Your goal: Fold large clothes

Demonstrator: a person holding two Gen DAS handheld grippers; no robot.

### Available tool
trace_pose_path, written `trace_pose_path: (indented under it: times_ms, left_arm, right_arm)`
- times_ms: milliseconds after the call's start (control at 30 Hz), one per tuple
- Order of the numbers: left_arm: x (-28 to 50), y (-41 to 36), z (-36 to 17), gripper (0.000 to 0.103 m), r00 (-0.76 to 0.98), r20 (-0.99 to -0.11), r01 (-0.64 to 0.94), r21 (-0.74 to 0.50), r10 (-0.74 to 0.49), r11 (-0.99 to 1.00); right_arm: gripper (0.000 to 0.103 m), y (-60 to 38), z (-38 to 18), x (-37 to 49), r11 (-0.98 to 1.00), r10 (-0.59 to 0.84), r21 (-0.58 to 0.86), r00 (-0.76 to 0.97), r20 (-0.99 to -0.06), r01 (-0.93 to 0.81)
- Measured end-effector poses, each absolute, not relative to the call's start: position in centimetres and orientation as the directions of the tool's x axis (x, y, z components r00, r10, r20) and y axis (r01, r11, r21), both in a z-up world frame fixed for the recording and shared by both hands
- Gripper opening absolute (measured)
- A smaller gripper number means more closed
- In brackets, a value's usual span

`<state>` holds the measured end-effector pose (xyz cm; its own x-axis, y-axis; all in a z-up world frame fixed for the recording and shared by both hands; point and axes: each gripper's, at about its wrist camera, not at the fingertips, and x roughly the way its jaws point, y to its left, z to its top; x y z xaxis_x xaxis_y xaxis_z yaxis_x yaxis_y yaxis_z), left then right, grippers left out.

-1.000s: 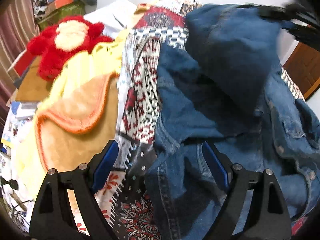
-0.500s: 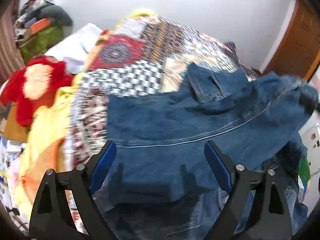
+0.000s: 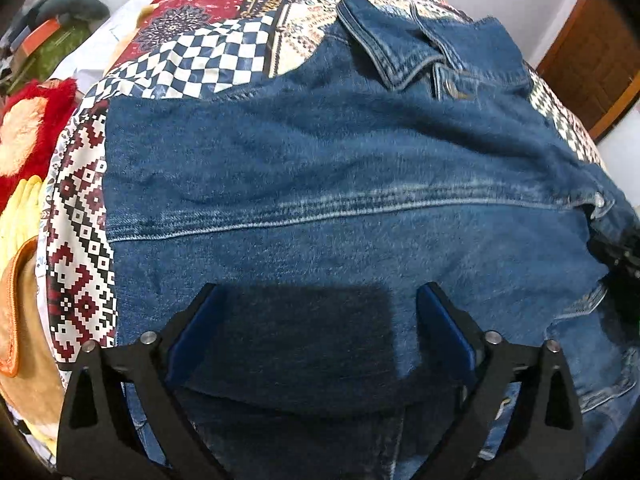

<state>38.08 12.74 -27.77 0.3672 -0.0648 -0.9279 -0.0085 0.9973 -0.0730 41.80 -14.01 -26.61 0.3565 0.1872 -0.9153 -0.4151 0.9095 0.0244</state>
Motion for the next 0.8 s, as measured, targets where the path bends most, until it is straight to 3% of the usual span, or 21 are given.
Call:
trace_pose_path:
  times_ms: [167, 233, 300, 633, 800]
  left_arm:
    - [38.1, 11.6, -28.5, 0.103, 0.394, -0.919, 0.014, 0.005, -0.001, 1.0]
    - [37.9, 11.3, -28.4, 0.103, 0.396, -0.918, 0.009, 0.014, 0.009, 1.0]
    - [37.9, 11.5, -28.4, 0.103, 0.401, -0.916, 0.005, 0.013, 0.01, 1.0]
    - [37.2, 12.1, -27.9, 0.103, 0.389, -0.921, -0.005, -0.005, -0.003, 1.0]
    - [37.4, 11.2, -25.2, 0.103, 0.422, -0.906, 0.033, 0.063, 0.043, 0.997]
  right_arm:
    - [0.023, -14.5, -26.6, 42.3, 0.9, 0.191, 0.039, 0.315, -0.93, -0.434]
    - [0.045, -14.7, -26.4, 42.2, 0.906, 0.143, -0.012, 0.334, -0.932, -0.423]
    - [0.053, -15.2, -25.9, 41.6, 0.902, 0.065, -0.113, 0.39, -0.919, -0.417]
    - [0.055, -19.8, -19.9, 39.7, 0.944, 0.173, 0.028, 0.422, -0.89, -0.328]
    - [0.056, -23.2, -16.6, 39.0, 0.97, 0.162, 0.045, 0.495, -0.854, -0.241]
